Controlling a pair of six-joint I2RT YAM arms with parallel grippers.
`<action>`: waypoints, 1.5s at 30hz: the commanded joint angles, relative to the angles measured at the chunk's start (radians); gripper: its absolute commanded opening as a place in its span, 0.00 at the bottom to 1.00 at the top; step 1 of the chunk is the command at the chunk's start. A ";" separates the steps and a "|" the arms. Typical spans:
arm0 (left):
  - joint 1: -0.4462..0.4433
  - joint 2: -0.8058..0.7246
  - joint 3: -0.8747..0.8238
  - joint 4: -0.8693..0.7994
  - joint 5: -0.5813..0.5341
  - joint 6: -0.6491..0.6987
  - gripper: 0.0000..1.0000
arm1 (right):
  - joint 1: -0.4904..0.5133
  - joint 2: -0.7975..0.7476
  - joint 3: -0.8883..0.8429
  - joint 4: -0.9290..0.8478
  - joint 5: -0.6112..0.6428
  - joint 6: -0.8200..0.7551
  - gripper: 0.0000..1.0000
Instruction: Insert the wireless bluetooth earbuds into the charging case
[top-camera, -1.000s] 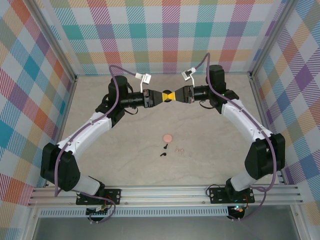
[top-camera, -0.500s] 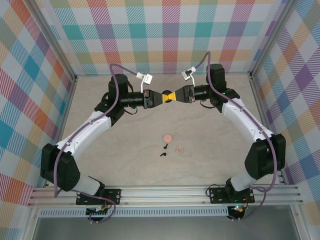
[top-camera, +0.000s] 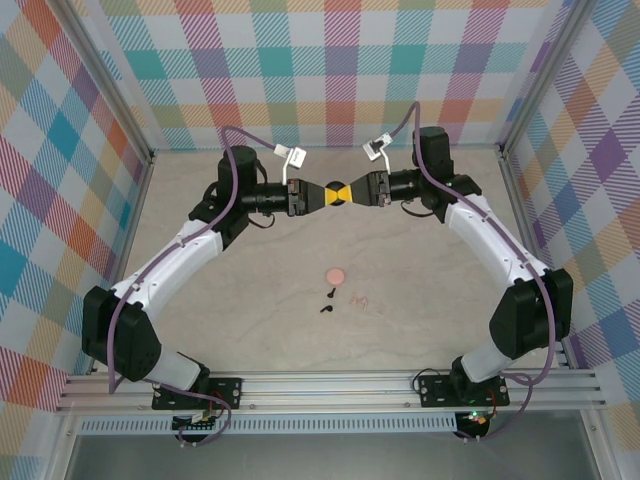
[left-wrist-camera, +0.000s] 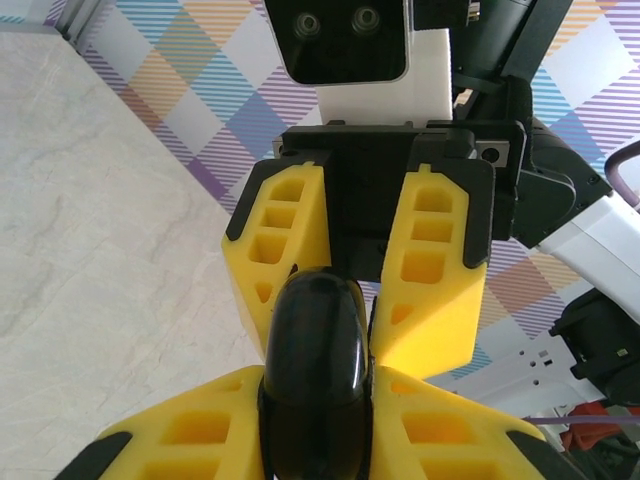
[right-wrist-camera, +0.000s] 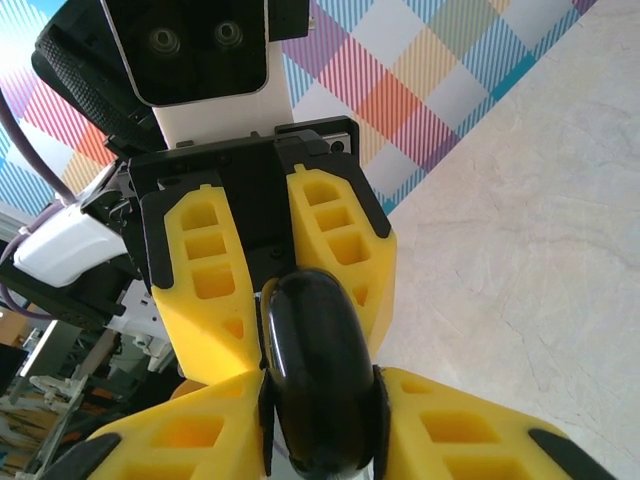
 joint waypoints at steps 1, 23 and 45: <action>-0.045 0.011 0.031 -0.013 0.009 0.035 0.20 | 0.026 -0.022 0.028 -0.033 0.080 -0.044 0.38; -0.044 0.008 0.041 -0.047 -0.007 0.054 0.20 | 0.007 -0.059 -0.029 0.033 0.044 -0.008 0.25; -0.055 0.037 0.043 0.050 0.053 -0.017 0.33 | 0.007 -0.052 -0.031 0.102 0.028 0.051 0.22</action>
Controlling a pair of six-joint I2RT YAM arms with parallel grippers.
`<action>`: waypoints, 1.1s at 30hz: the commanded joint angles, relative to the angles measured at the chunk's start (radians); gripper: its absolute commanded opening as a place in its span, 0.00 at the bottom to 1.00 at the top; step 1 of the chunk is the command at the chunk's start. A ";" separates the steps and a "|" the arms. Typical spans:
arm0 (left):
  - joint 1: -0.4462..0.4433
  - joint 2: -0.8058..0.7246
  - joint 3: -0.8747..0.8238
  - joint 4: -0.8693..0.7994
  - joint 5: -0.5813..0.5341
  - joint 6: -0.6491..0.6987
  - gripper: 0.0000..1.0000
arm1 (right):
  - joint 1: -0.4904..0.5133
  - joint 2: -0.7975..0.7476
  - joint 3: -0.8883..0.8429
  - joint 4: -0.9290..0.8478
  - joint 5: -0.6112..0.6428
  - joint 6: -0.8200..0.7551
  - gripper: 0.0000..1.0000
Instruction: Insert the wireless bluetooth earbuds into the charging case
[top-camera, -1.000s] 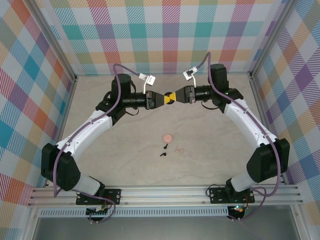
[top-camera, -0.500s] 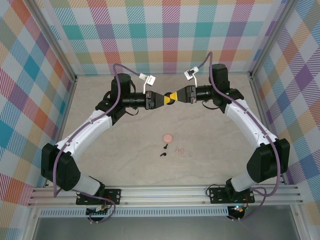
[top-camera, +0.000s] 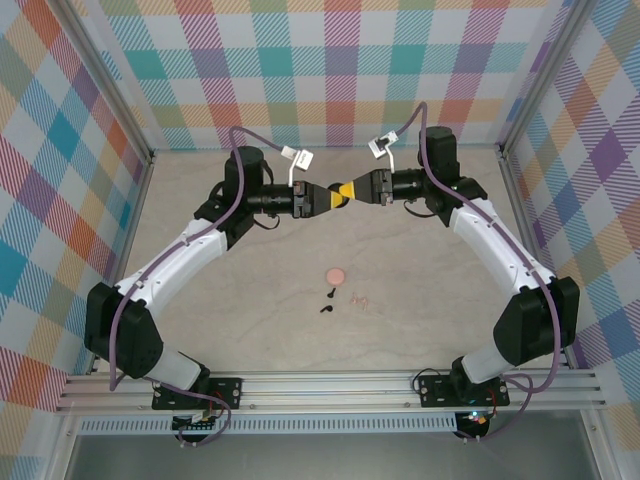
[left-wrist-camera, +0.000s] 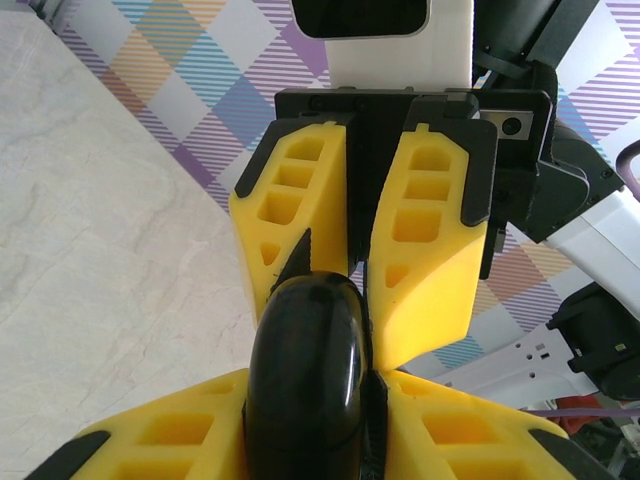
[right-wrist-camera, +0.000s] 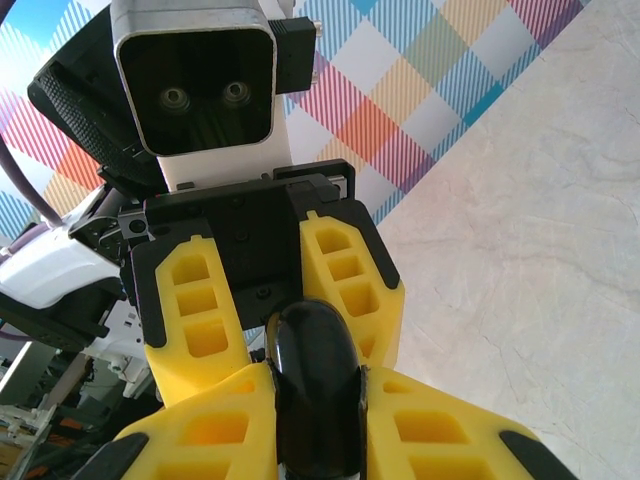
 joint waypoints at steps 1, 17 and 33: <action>-0.029 0.015 0.027 0.052 0.038 -0.013 0.32 | 0.020 -0.006 -0.002 0.044 -0.023 0.002 0.22; -0.029 -0.025 -0.058 0.100 -0.169 0.232 0.23 | 0.020 -0.068 0.036 -0.244 0.211 -0.162 0.50; -0.053 -0.078 -0.125 0.101 -0.129 0.631 0.23 | 0.046 -0.134 0.030 -0.388 0.303 -0.247 0.57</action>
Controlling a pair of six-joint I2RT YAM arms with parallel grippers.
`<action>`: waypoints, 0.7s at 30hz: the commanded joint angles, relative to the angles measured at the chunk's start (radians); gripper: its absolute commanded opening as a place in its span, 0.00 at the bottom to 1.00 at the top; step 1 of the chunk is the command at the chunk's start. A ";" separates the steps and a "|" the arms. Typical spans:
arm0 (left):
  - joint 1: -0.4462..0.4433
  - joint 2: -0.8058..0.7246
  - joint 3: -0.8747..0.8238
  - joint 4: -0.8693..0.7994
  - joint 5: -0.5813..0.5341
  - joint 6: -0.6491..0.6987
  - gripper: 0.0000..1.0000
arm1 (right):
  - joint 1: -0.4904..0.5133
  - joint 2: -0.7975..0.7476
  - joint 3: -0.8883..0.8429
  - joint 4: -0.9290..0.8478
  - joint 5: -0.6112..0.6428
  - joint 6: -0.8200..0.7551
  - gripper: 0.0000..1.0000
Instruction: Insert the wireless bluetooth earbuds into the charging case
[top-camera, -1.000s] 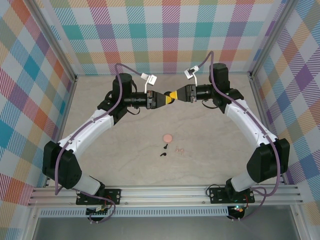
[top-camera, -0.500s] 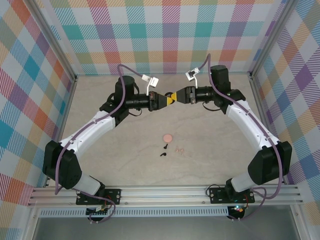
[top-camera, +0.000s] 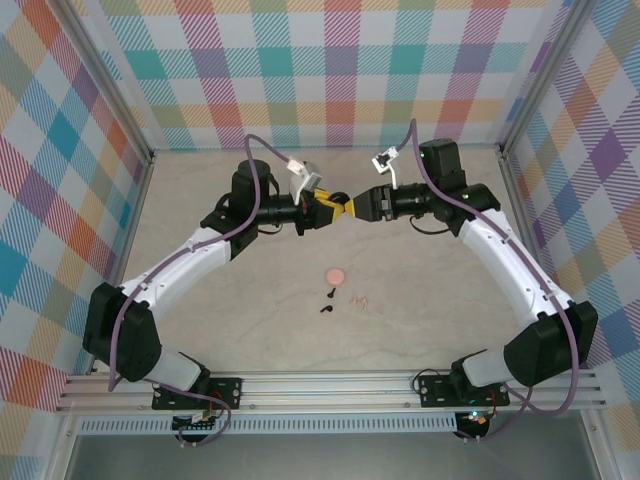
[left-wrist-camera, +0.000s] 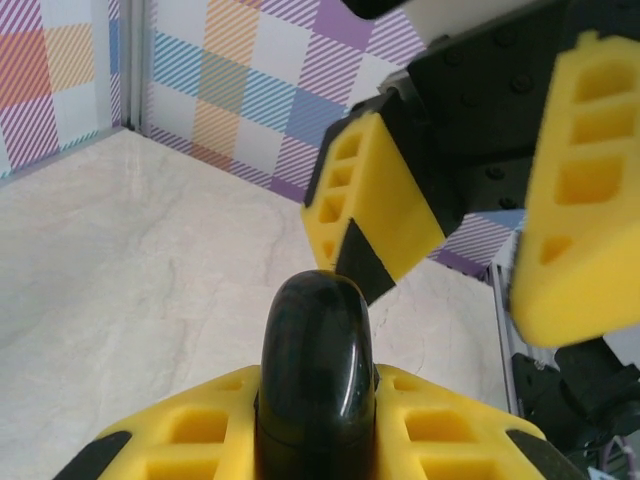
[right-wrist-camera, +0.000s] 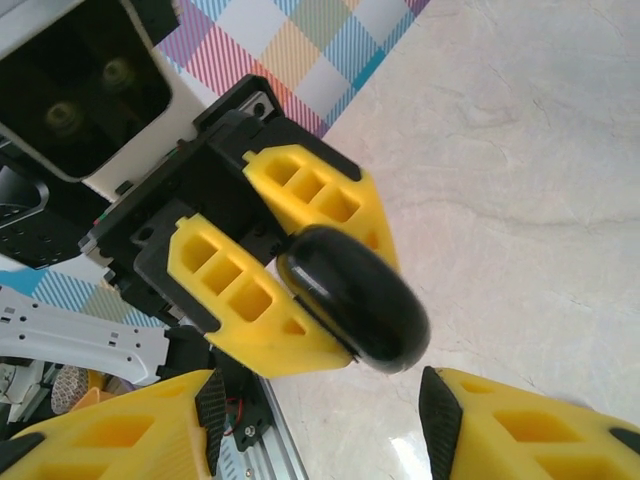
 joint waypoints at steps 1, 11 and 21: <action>-0.021 -0.057 -0.019 0.051 0.030 0.096 0.23 | 0.009 -0.019 0.026 -0.045 0.024 -0.043 0.57; -0.044 -0.067 -0.012 0.030 0.068 0.140 0.21 | 0.033 0.005 0.047 -0.075 0.035 -0.072 0.58; -0.066 -0.073 0.009 -0.053 0.092 0.231 0.21 | 0.033 -0.010 0.042 -0.059 0.135 -0.050 0.58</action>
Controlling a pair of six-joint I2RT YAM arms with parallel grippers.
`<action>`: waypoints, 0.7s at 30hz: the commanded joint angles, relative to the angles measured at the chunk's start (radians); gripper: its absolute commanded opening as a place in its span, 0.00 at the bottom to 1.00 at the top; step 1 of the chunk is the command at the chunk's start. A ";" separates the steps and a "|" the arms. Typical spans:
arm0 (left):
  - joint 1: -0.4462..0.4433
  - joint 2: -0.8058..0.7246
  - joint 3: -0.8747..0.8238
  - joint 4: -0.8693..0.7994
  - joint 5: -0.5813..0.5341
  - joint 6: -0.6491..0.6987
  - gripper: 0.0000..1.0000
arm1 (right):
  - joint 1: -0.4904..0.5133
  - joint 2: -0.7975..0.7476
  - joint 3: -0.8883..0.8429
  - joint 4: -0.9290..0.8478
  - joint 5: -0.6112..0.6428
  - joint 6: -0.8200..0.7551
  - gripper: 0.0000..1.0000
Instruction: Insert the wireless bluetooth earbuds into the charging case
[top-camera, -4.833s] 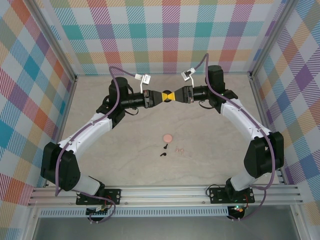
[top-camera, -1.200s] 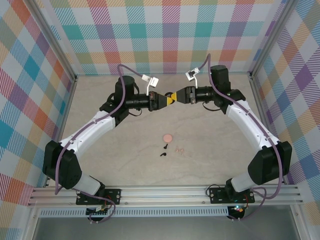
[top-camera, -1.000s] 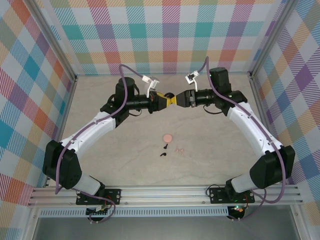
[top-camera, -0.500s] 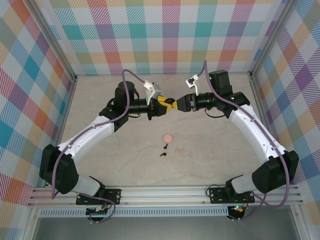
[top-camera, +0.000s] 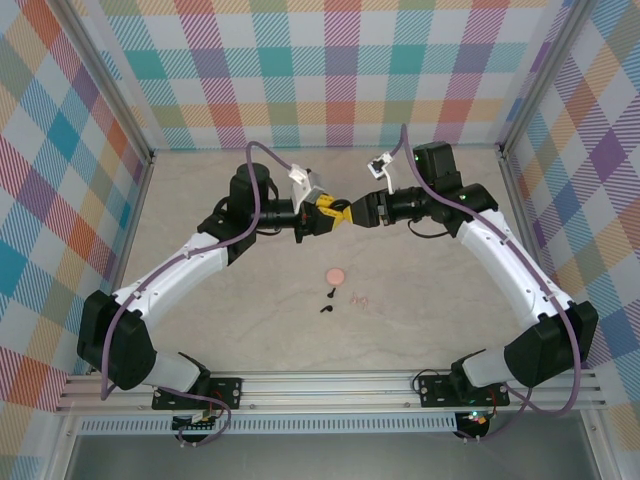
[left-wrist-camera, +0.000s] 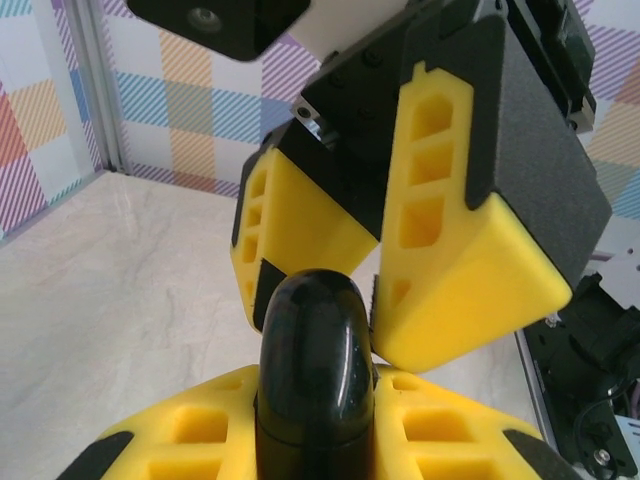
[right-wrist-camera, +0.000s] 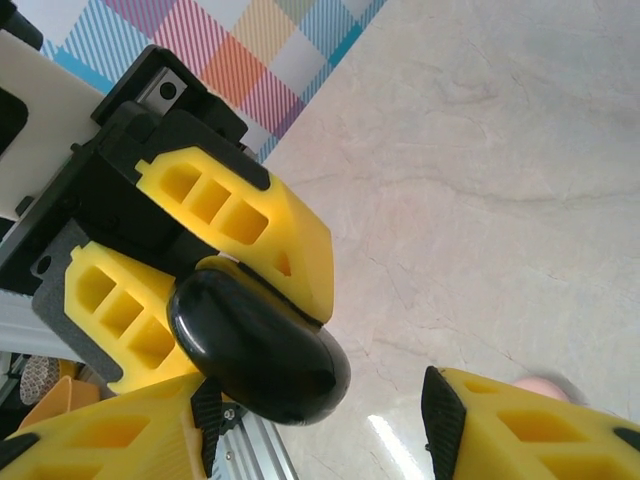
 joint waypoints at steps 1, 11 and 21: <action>-0.042 -0.033 0.019 -0.027 0.062 0.071 0.21 | 0.007 -0.011 0.029 0.011 0.069 -0.001 0.58; -0.049 -0.036 0.025 -0.054 0.068 0.097 0.20 | 0.007 -0.011 0.030 0.020 0.133 0.018 0.57; -0.050 -0.044 0.029 -0.054 0.077 0.090 0.19 | 0.007 -0.003 0.031 -0.010 0.138 0.001 0.58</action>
